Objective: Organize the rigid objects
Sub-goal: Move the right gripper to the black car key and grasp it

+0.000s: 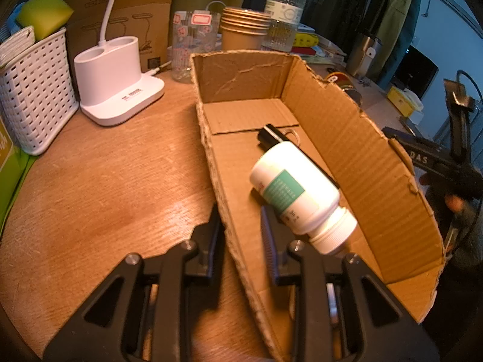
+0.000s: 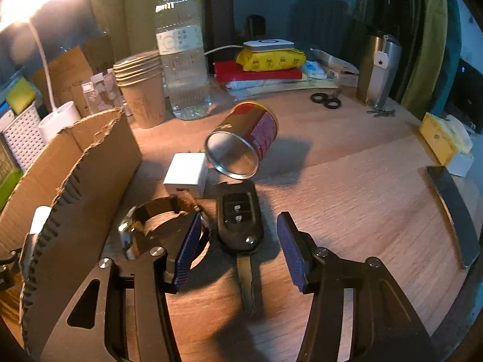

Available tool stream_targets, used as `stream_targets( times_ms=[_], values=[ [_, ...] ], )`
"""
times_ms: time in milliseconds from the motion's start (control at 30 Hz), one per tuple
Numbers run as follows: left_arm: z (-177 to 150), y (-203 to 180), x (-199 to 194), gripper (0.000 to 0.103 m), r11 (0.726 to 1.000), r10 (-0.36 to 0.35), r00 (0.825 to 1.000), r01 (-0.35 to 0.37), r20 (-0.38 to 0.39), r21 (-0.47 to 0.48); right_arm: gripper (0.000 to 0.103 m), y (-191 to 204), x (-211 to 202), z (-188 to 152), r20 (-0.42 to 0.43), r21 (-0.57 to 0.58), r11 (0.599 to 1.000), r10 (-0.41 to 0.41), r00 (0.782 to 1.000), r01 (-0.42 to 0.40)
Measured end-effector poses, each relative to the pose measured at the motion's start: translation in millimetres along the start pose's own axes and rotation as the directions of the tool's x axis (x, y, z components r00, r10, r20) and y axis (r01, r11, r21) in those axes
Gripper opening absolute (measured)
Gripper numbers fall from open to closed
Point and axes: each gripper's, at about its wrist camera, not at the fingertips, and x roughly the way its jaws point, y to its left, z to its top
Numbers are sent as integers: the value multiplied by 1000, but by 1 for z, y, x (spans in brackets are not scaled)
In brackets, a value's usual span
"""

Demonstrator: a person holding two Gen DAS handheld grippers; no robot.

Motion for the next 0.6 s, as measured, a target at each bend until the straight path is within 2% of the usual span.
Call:
stream_targets(
  times_ms=[600],
  values=[
    [0, 0, 0, 27, 1000, 0, 1000, 0, 0, 0, 59, -10, 6, 11, 2, 25, 999, -21, 1000, 21]
  ],
)
